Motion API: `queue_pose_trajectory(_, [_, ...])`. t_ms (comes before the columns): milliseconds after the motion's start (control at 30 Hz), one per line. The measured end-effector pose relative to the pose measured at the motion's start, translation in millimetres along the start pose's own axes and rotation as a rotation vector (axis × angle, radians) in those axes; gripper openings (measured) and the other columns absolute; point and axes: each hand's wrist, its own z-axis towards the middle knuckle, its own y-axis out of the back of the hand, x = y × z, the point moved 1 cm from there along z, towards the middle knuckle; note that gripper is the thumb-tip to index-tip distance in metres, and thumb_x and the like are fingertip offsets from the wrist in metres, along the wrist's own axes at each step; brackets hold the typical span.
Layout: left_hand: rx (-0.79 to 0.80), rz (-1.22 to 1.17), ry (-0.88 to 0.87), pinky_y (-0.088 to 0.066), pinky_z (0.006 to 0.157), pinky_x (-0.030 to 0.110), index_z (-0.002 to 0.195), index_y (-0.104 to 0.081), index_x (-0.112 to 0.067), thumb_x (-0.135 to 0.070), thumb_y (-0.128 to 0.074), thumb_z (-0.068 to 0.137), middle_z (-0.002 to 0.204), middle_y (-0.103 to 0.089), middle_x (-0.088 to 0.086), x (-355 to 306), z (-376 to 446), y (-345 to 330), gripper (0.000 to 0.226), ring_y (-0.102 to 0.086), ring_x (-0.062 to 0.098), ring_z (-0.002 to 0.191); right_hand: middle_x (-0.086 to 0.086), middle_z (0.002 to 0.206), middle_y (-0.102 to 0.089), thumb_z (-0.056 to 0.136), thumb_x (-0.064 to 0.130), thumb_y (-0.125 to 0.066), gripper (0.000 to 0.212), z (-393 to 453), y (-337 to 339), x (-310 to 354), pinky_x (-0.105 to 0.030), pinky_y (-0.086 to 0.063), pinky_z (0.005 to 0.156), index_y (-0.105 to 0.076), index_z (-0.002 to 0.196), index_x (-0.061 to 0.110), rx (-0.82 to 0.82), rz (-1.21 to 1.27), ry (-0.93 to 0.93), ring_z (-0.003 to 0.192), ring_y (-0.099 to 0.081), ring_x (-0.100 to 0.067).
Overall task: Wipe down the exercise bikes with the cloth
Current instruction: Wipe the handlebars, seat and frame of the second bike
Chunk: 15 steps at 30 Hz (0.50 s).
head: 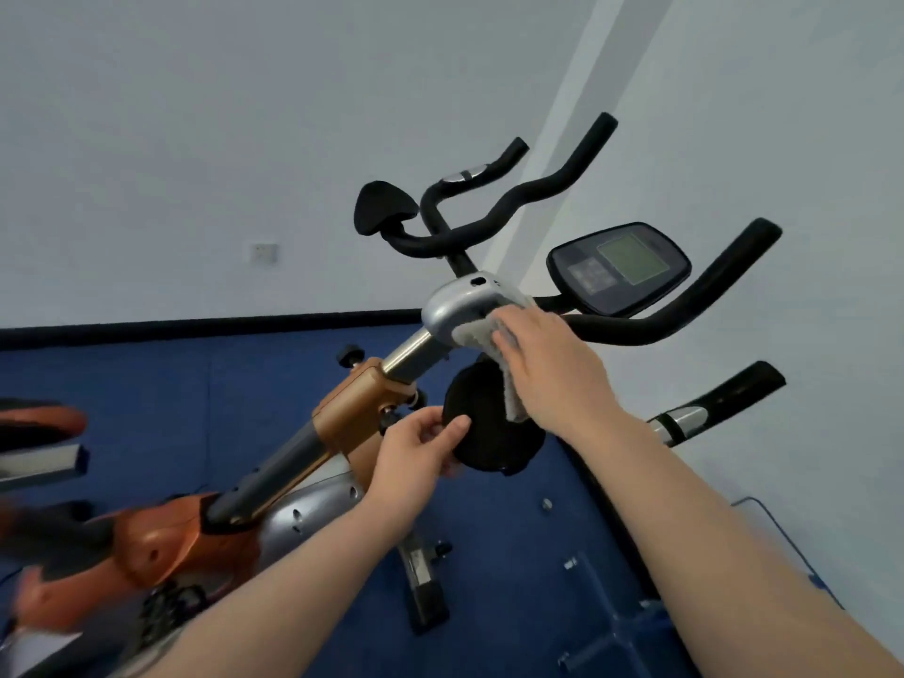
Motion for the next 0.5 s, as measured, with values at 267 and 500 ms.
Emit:
queue_pose_trajectory(267, [0.072,-0.118,0.066,-0.050,0.060,0.022,0.106,-0.066,-0.006,-0.020,-0.056,0.099,0.082,-0.071,-0.002,7,-15,0,0.018,-0.065,0.012,0.065,0.009,0.085,-0.058,0.102,0.043,-0.032,0.019,0,-20,-15,-0.038,-0.046,0.067,-0.045,0.091,0.034,0.250,0.172,0.068,0.082,-0.057,-0.015])
queue_pose_trajectory(500, [0.045,-0.072,0.061,-0.050,0.059,0.023,0.108,-0.066,-0.006,-0.025,-0.055,0.100,0.088,-0.072,0.000,8,-16,0,0.024,-0.067,0.014,0.068,0.007,0.078,-0.057,0.104,0.042,-0.026,0.027,18,-28,12,-0.033,-0.034,0.058,-0.041,0.086,0.029,0.220,-0.048,0.089,0.071,-0.052,-0.018])
